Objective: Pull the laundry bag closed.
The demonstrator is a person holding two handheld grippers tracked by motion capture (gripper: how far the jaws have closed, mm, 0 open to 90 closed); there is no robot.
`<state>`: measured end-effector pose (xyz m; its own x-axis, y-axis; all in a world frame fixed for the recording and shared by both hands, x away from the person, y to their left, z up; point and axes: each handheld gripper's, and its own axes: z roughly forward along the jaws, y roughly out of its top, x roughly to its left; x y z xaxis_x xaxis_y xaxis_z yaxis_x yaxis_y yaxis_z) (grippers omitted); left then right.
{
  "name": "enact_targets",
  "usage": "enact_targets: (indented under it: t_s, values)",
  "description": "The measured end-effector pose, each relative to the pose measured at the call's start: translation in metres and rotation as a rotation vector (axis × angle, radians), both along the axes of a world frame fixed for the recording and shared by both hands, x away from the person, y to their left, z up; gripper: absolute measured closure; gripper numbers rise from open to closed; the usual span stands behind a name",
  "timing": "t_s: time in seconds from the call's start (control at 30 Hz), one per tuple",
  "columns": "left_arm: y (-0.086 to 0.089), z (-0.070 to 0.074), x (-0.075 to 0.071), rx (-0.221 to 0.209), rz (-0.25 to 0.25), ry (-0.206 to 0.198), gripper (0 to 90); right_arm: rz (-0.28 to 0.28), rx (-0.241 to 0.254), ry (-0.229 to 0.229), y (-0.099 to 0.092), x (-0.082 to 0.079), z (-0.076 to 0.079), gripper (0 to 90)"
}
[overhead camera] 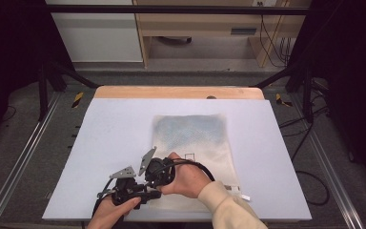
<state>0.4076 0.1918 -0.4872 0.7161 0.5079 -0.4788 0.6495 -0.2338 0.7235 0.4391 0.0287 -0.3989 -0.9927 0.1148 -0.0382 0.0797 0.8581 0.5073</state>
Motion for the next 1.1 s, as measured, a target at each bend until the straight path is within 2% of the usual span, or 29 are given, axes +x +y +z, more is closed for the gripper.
enact_targets:
  t_s: [0.3,0.4,0.73,1.1]
  values:
    - [-0.003,0.0,-0.001,0.006,-0.013,0.006,53.4,-0.005,0.002,0.002,-0.001,0.0,0.001,82.0]
    - [-0.005,-0.001,0.002,0.012,-0.009,0.001,55.1,0.001,0.005,-0.002,0.001,-0.001,0.0,82.0]
    - [-0.002,-0.003,0.008,-0.015,-0.004,0.017,66.7,-0.001,0.008,0.0,0.0,0.0,0.0,82.0]
    - [-0.001,-0.002,0.009,-0.009,0.0,0.014,78.1,-0.009,0.012,-0.007,-0.003,0.0,-0.002,81.9]
